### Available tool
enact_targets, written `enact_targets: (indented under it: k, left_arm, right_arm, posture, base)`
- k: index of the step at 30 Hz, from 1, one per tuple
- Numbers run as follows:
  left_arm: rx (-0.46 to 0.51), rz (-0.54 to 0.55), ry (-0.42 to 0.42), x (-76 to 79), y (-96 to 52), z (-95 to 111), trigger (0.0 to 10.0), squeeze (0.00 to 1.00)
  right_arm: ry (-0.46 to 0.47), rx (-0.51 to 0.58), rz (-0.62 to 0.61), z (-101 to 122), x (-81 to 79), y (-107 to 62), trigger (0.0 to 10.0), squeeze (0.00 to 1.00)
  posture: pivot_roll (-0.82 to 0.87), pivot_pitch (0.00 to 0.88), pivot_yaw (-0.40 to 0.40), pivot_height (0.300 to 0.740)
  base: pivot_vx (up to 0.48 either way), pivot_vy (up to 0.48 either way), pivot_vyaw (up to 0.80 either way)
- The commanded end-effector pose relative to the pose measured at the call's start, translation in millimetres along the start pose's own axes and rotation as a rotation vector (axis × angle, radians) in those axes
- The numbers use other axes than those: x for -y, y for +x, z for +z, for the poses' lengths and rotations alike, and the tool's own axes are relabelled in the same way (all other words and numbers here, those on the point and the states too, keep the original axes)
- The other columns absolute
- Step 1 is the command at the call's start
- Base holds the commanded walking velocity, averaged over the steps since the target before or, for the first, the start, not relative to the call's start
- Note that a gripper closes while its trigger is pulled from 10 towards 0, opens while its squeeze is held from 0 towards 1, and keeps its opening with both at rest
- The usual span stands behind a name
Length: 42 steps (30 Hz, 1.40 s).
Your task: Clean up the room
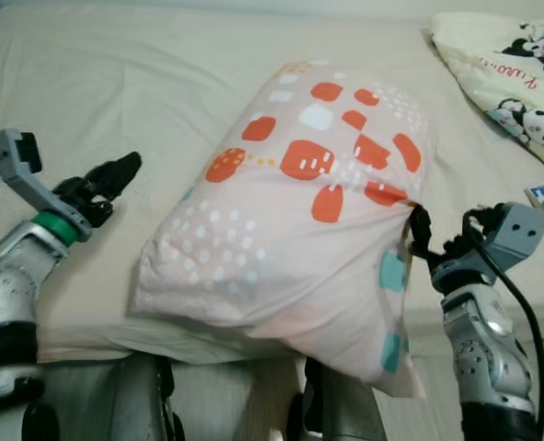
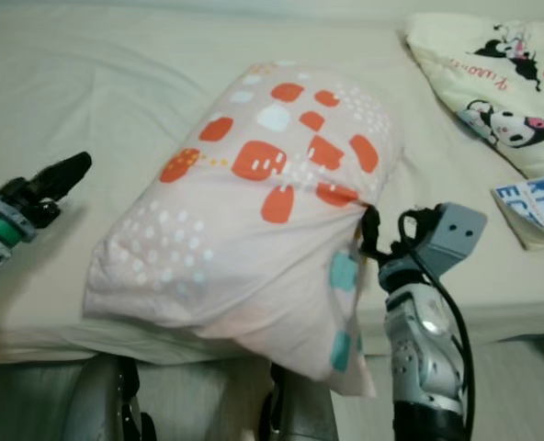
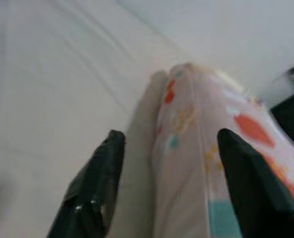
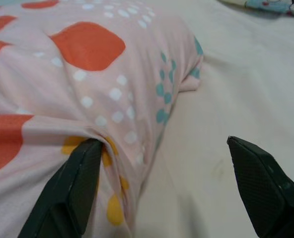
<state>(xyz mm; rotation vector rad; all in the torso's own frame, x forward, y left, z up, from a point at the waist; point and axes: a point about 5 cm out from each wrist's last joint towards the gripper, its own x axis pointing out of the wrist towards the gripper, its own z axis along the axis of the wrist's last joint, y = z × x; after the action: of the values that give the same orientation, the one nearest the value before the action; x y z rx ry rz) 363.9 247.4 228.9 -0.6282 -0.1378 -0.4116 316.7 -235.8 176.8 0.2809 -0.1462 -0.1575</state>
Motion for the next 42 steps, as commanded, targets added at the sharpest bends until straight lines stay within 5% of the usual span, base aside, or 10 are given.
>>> enact_targets:
  k: [1,20,21,27,28,30,32,33,34,42]
  left_arm:
    - [-0.009,-0.012,-0.045,-3.6,-0.3,-9,10.0,1.00]
    - [-0.426,-0.264,-0.106,28.4,22.3,-93,10.0,1.00]
    - [-0.461,-0.269,-0.091,31.5,25.2,-101,10.0,0.00]
    - [-0.527,-0.224,-0.115,38.1,35.5,-119,10.0,0.00]
    - [-0.539,-0.224,-0.111,40.8,37.5,-122,3.5,0.00]
    - [-0.548,-0.224,-0.108,42.4,38.8,-123,0.0,0.00]
    - [-0.553,-0.226,-0.105,43.1,39.3,-124,0.0,0.00]
    - [-0.554,-0.227,-0.105,42.8,39.3,-123,0.0,0.00]
    - [-0.553,-0.229,-0.106,42.1,38.5,-123,0.0,0.00]
    - [-0.560,-0.247,-0.103,39.8,34.8,-125,0.0,0.00]
  right_arm:
    - [0.013,-0.045,-0.019,-8,7.9,-3.2,10.0,1.00]
    - [-0.025,-0.174,0.030,-38,-27.5,9.9,10.0,1.00]
    - [-0.009,-0.195,0.033,-41,-31.7,13.0,10.0,0.00]
    - [0.075,-0.312,0.088,-58,-60.8,21.7,10.0,0.00]
    - [0.167,-0.366,0.113,-65,-70.4,21.3,10.0,0.00]
    - [0.206,-0.432,0.143,-74,-80.4,19.3,10.0,0.00]
    - [0.229,-0.476,0.161,-79,-86.7,17.3,10.0,0.00]
    - [0.274,-0.570,0.202,-93,-97.1,10.9,1.9,0.00]
    - [0.293,-0.608,0.210,-99,-99.0,7.8,0.0,0.00]
    - [0.319,-0.692,0.274,-113,-105.2,-0.3,0.0,0.00]
  posture:
    - [-0.04,0.252,-0.012,0.570]
    - [-0.03,0.250,0.010,0.570]
    - [-0.03,0.249,0.011,0.570]
    - [-0.05,0.241,0.022,0.570]
    - [-0.05,0.238,0.025,0.570]
    - [-0.05,0.234,0.030,0.570]
    - [-0.05,0.234,0.030,0.570]
    - [-0.04,0.228,0.030,0.570]
    - [-0.04,0.228,0.028,0.570]
    - [-0.02,0.224,0.017,0.570]
  base:
    - [0.000,0.000,0.00]
    - [0.000,0.000,0.00]
    - [0.000,0.000,0.00]
    - [0.000,0.000,0.00]
    - [0.000,0.000,0.00]
    - [0.000,0.000,0.00]
    - [0.000,0.000,0.00]
    - [0.000,0.000,0.00]
    - [0.000,0.000,0.00]
    - [0.000,0.000,0.00]
